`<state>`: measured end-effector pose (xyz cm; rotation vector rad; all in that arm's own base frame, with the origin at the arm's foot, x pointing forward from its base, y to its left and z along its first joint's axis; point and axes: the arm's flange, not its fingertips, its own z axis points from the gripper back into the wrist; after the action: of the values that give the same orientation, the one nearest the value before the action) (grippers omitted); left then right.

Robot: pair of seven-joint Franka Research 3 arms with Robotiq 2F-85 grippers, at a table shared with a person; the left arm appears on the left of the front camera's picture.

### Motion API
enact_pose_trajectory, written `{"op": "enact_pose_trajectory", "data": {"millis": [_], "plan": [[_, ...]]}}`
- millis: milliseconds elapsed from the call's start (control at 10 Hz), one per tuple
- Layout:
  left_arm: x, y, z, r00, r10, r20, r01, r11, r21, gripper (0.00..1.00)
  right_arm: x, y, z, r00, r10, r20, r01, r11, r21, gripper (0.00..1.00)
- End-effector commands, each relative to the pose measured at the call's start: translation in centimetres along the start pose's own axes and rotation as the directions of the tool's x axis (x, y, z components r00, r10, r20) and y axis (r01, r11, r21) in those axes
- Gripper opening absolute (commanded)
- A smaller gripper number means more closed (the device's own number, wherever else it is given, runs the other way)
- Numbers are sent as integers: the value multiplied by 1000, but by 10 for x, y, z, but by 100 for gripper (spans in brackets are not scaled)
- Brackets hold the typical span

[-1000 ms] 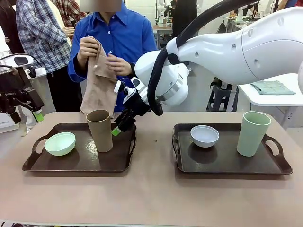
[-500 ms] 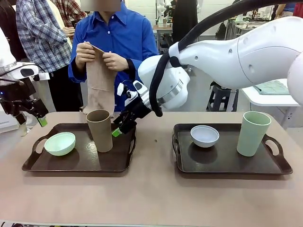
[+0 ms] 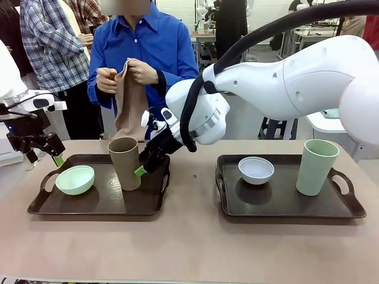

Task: Set up a tray with a mat and arrange the tableware.
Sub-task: Pick up the Picnic Bowl and Reusable plastic cup from the Handle tray in front of the human's position and hold them in the air.

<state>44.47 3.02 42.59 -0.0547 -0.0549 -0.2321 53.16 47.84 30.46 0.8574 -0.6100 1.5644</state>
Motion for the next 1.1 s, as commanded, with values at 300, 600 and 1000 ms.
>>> {"op": "enact_pose_trajectory", "data": {"millis": [300,600,1000], "plan": [[24,11,-26,999,-47,-10,46,997,-55,100,-1,-16,-21,1000,17,-19,-17,1000,4,100],[31,11,-46,997,-47,-64,44,998,-55,100,3,-18,-34,1000,19,18,-20,998,62,100],[41,5,-58,997,-24,-73,18,997,-80,100,15,-17,-50,999,20,27,-23,993,112,100]]}}
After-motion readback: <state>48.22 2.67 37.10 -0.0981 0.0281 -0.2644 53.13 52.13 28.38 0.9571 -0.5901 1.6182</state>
